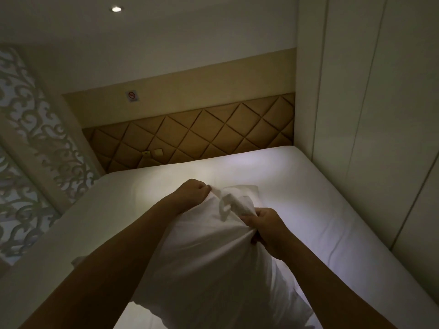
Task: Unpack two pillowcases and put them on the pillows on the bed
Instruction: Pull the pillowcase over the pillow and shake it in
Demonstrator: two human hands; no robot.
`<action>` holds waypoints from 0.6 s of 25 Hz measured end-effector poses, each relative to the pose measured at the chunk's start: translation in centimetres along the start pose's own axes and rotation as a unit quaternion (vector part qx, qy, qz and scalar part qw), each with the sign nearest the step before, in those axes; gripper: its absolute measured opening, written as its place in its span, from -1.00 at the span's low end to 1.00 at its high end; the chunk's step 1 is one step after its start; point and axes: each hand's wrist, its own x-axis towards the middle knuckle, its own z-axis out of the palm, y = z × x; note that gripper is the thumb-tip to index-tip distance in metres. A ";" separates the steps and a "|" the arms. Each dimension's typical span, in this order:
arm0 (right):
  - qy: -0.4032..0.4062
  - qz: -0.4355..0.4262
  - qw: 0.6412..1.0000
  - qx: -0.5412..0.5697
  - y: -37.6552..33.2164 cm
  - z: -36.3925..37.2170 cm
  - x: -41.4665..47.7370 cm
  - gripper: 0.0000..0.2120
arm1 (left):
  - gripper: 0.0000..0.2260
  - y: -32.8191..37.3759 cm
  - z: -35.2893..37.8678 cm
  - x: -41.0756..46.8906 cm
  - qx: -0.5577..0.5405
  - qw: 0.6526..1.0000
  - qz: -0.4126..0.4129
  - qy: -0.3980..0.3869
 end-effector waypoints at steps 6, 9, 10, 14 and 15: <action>-0.005 0.009 0.999 0.044 0.4 -1.1 -0.8 -0.73 | -0.90 1.4 4.1 0.4 -0.004 0.998 0.043 0.038; 0.028 0.007 0.998 0.056 0.5 -1.0 -0.7 -0.80 | -0.88 2.1 4.0 0.1 -0.025 0.995 0.047 0.079; 0.037 0.006 0.997 0.060 0.5 -0.9 -0.6 -0.79 | -0.89 2.3 3.4 -0.2 -0.053 0.997 0.029 0.057; 0.056 0.008 0.994 0.096 0.4 -0.9 -0.1 -0.76 | -0.70 2.9 0.7 -2.5 -0.132 0.986 0.011 -0.099; 0.049 0.010 0.994 0.095 0.3 -0.7 0.1 -0.76 | -0.67 2.9 0.4 -2.9 -0.105 0.986 0.022 -0.126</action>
